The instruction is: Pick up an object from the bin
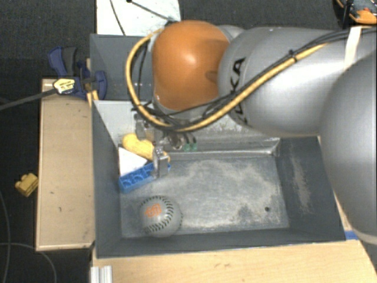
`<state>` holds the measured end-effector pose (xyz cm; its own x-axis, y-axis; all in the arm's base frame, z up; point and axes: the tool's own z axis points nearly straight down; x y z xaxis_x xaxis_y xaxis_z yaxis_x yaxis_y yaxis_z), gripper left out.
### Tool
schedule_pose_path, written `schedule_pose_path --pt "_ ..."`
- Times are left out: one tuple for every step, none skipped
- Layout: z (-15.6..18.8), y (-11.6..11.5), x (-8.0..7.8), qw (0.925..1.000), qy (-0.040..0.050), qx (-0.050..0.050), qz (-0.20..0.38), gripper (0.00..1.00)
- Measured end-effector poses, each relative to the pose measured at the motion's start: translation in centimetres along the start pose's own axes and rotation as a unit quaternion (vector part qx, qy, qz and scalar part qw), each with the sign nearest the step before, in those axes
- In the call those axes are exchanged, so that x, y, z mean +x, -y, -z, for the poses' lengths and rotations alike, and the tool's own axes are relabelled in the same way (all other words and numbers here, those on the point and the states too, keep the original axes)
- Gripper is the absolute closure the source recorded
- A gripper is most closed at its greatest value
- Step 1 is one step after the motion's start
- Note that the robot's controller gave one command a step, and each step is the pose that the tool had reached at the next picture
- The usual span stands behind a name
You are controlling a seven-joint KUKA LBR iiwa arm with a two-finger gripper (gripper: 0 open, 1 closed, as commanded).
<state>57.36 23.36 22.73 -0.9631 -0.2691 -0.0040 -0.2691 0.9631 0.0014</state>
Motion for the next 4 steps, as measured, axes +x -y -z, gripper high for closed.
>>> schedule_pose_path --pt "-4.9 1.5 -0.6 0.9992 0.0023 0.000 -0.040 0.00" --pt "-8.4 0.7 -1.0 0.9915 -0.0005 0.001 -0.130 0.00" --pt "-9.9 -0.2 -1.4 0.9957 -0.0005 0.001 -0.093 0.00" --pt "-14.5 -0.1 -1.6 0.9991 -0.0021 -0.003 -0.041 1.00"
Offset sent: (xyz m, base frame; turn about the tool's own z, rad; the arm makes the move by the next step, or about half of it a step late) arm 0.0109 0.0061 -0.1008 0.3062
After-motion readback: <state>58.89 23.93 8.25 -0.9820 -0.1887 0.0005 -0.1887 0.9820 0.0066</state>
